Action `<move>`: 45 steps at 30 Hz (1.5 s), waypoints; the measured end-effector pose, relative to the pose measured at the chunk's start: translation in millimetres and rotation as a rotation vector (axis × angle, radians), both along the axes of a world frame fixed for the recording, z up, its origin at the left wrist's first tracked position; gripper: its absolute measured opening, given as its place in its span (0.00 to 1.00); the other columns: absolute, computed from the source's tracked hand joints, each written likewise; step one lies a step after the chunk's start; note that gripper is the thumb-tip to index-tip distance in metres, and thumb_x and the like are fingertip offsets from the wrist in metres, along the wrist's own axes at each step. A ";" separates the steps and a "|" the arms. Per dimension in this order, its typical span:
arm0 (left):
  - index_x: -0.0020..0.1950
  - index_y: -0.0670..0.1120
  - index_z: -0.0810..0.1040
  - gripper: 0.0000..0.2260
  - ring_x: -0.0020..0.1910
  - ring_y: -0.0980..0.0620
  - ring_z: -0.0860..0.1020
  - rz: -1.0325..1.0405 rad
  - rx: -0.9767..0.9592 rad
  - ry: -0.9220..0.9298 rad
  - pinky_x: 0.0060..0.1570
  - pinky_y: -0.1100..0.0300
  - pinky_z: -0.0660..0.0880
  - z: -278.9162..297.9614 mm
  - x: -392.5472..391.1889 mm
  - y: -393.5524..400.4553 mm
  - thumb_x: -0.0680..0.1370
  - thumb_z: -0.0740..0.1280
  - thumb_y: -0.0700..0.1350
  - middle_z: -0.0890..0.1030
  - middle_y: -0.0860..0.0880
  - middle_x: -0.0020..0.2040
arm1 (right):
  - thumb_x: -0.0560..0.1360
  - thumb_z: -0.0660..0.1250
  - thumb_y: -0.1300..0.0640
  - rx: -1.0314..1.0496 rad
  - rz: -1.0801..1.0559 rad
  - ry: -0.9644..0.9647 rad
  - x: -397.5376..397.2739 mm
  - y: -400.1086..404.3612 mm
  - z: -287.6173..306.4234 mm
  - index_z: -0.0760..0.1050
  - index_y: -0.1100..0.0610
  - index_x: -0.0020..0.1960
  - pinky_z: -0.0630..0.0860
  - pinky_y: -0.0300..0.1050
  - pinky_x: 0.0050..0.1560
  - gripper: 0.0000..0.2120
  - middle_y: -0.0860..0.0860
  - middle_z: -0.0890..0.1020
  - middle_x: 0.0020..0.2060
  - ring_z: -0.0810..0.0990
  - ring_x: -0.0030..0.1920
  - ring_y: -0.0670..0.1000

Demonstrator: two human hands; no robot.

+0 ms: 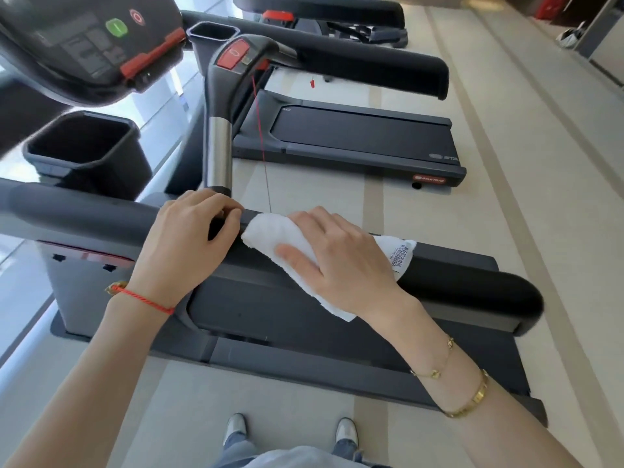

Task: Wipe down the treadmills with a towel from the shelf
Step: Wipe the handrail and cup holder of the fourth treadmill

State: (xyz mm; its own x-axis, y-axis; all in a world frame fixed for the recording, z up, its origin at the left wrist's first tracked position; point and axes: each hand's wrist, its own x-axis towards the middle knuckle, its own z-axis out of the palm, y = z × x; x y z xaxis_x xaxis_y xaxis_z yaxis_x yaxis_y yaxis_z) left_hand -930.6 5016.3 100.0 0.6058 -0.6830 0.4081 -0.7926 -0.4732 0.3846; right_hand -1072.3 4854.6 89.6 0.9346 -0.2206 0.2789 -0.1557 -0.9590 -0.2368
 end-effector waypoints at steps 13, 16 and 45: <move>0.51 0.44 0.83 0.11 0.46 0.45 0.80 -0.078 0.031 -0.089 0.56 0.43 0.74 8.8 109.3 99.7 0.82 0.61 0.44 0.84 0.49 0.46 | 0.80 0.53 0.40 -0.012 -0.120 -0.116 76.2 77.3 0.5 0.73 0.50 0.62 0.67 0.41 0.46 0.20 0.45 0.77 0.53 0.76 0.49 0.50; 0.50 0.43 0.84 0.11 0.45 0.45 0.80 -0.111 0.015 -0.088 0.54 0.43 0.75 6.5 119.1 106.7 0.82 0.61 0.43 0.84 0.48 0.44 | 0.80 0.51 0.40 -0.007 -0.188 -0.141 82.1 91.8 -0.3 0.74 0.52 0.61 0.71 0.49 0.50 0.21 0.47 0.78 0.53 0.76 0.50 0.54; 0.41 0.42 0.80 0.18 0.33 0.47 0.74 -0.045 -0.029 -0.187 0.51 0.52 0.70 -8.6 132.4 105.5 0.83 0.55 0.44 0.77 0.49 0.32 | 0.78 0.51 0.36 0.066 -0.192 -0.133 106.7 98.3 2.0 0.75 0.49 0.54 0.68 0.42 0.44 0.22 0.45 0.78 0.44 0.75 0.44 0.49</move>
State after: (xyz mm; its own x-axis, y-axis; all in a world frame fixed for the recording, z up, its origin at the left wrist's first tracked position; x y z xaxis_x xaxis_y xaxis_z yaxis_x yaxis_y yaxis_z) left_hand -798.2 5121.9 91.5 0.4867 -0.6941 0.5304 -0.8716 -0.4264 0.2419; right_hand -965.6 4952.9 91.6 0.8297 -0.4124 0.3763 -0.2967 -0.8967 -0.3285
